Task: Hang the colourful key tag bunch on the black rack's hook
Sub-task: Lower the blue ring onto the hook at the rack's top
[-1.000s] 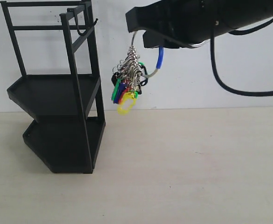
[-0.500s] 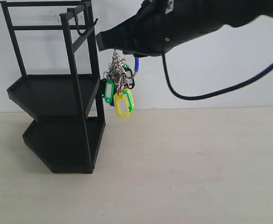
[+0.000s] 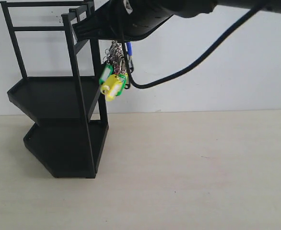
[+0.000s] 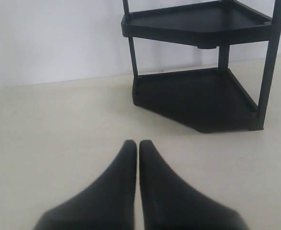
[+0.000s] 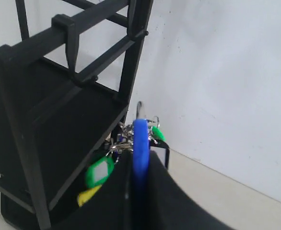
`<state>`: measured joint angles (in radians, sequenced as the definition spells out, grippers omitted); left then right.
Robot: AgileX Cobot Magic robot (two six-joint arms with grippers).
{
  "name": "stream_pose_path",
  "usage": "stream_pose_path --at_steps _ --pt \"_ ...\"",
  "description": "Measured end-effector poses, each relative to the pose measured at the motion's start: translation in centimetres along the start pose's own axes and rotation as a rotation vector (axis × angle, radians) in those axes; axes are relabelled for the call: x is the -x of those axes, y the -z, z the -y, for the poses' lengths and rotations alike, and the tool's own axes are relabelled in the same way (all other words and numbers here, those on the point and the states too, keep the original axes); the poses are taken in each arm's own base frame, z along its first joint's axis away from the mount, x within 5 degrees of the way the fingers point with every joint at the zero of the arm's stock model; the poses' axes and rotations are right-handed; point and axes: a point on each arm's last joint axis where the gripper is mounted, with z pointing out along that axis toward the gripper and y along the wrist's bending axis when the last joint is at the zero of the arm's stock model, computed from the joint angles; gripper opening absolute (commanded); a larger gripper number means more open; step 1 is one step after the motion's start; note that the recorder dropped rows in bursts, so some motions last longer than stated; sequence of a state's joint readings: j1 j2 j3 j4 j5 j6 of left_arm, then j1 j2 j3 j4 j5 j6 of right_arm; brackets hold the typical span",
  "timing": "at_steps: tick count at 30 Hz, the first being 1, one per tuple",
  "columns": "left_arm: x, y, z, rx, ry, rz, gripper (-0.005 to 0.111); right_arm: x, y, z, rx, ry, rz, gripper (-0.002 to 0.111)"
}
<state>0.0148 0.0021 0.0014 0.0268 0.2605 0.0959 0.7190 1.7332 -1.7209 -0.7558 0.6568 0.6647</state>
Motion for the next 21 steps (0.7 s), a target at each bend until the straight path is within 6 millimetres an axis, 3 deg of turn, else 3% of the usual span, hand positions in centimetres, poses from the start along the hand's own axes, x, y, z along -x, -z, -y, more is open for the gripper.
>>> stream_pose_path --at_steps 15,21 --pt "0.0 0.0 0.0 0.0 0.0 0.0 0.004 0.6 -2.5 -2.8 0.009 0.021 0.007 0.0" --pt "0.0 0.0 0.0 0.0 0.0 0.0 0.004 0.9 -3.4 -3.0 -0.018 0.027 0.002 0.0"
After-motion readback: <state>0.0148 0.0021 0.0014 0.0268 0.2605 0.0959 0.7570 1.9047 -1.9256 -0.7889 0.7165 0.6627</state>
